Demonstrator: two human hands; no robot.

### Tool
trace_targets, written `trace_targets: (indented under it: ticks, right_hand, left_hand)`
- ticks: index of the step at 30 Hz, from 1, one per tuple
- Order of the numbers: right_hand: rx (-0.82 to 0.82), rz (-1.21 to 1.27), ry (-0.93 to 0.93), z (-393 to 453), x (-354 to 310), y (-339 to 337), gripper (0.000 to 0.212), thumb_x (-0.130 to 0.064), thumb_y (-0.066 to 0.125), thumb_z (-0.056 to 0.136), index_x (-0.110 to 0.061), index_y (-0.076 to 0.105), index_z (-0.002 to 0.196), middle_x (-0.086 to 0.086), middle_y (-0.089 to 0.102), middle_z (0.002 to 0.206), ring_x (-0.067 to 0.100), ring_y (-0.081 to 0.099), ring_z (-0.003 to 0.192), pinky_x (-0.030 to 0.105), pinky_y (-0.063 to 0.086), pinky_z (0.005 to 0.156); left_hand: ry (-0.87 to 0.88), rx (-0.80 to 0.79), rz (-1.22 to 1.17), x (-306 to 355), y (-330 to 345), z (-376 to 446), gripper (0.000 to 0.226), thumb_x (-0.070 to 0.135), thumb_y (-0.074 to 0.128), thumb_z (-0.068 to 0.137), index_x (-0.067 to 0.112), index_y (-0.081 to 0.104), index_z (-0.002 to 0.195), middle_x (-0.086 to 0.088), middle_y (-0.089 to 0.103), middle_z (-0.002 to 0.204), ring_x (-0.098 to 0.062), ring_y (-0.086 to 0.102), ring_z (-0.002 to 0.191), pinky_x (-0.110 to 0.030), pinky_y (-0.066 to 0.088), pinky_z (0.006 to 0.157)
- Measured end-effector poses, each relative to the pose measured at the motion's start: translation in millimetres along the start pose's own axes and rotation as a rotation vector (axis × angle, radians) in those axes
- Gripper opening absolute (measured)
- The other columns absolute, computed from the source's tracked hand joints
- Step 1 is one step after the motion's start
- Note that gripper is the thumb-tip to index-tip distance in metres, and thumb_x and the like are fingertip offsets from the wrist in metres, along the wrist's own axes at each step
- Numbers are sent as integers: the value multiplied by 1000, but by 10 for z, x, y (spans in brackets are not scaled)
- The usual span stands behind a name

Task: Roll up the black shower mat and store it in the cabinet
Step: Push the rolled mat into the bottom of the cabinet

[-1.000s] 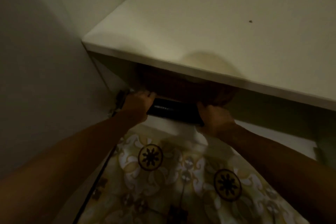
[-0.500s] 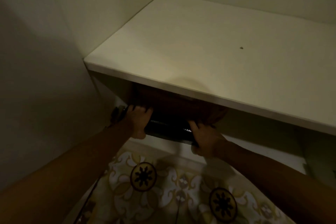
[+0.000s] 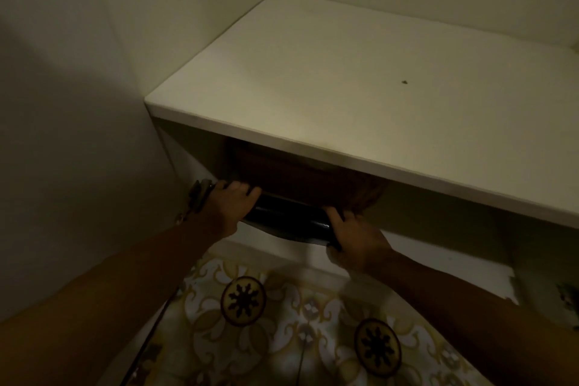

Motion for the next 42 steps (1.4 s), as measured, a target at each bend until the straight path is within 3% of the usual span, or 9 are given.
trace_targets:
  ticks: [7,14,23,33,42]
  right_hand:
    - [23,-32,19,109,-2,37,73,-32,58,98,-20,17,157,19,40,148,41,55,118,47,53,91]
    - [-30,-47,59,265,-2,30,74,-31,50,103,-23,3,160,17,18,161,46,53,123,48,49,96]
    - [34,-150,61,114,-61,-89,95,-44,68,88,-25,8,159,13,30,155,39,52,124,45,51,93]
    - [50,-213,39,12,-132,-149,113,-49,78,77,-24,4,158,15,31,152,38,53,122,48,49,96]
    - [50,-301,16,-69,-197,-83,117,-59,75,76,-24,-2,157,17,20,159,37,32,140,53,36,107]
  left_hand:
    - [-73,21,-2,-41,4,66,83,7,63,84,15,14,150,-10,42,145,-31,38,134,-47,27,114]
    - [-148,43,-40,11,36,166,89,8,67,81,16,14,152,-16,37,147,-38,42,129,-53,31,109]
    - [-130,-30,-3,-37,46,119,100,22,73,76,12,8,152,-16,36,145,-35,35,133,-50,25,112]
    - [-1,118,68,40,0,-84,107,23,75,67,9,10,150,-19,39,138,-35,38,126,-42,29,111]
    - [25,167,8,184,-153,-195,105,20,74,70,9,8,151,-17,35,141,-34,35,131,-40,24,117]
Point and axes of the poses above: each hand's wrist, its own z-axis towards the middle knuckle, its own y-axis out of the palm, x = y × z, the point moved 2 cm from there along z, towards the middle knuckle
